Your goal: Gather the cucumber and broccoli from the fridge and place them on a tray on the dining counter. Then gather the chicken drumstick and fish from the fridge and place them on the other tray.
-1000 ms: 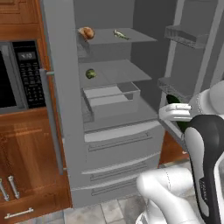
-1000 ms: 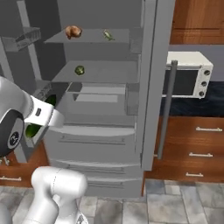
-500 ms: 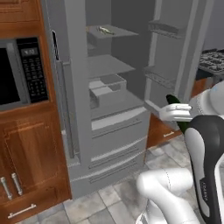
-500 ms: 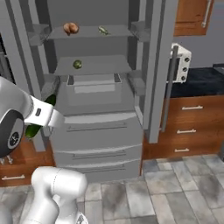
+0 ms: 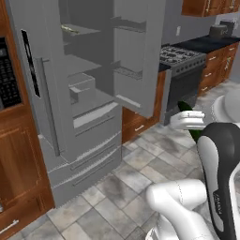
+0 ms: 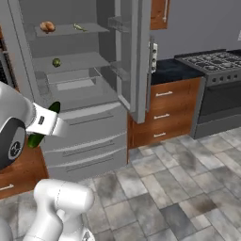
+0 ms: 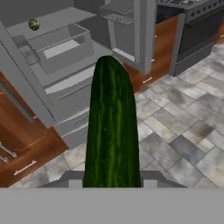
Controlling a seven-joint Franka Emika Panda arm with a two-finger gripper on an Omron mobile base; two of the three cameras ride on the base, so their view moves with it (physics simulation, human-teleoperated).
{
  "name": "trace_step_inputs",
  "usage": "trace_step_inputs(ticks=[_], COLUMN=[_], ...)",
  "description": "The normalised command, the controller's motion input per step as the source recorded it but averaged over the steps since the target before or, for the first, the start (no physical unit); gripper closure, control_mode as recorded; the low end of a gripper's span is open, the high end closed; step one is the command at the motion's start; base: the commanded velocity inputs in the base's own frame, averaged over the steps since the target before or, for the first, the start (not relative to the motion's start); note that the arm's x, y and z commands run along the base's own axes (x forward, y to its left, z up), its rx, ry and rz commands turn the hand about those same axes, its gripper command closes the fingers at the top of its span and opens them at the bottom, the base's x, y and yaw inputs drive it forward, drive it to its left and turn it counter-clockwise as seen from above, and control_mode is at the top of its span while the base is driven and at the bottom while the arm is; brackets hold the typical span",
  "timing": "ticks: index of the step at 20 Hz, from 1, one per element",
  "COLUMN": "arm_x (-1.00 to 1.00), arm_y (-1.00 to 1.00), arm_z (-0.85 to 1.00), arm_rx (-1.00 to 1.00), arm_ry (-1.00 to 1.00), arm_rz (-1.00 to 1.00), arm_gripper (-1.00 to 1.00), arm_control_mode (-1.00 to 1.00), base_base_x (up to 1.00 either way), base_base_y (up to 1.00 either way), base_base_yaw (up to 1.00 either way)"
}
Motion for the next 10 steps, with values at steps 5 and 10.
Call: trace_step_inputs(ticks=[5,10], arm_x=[0.00,0.00], arm_y=[0.00,0.00], arm_z=[0.00,0.00], arm_rx=[0.00,0.00], arm_ry=[0.00,0.00], arm_rz=[0.00,0.00], arm_gripper=[1.00,1.00], arm_control_mode=[1.00,1.00], base_base_x=[-0.93,-0.93], base_base_y=[0.14,0.14], base_base_yaw=[-0.54,-0.55])
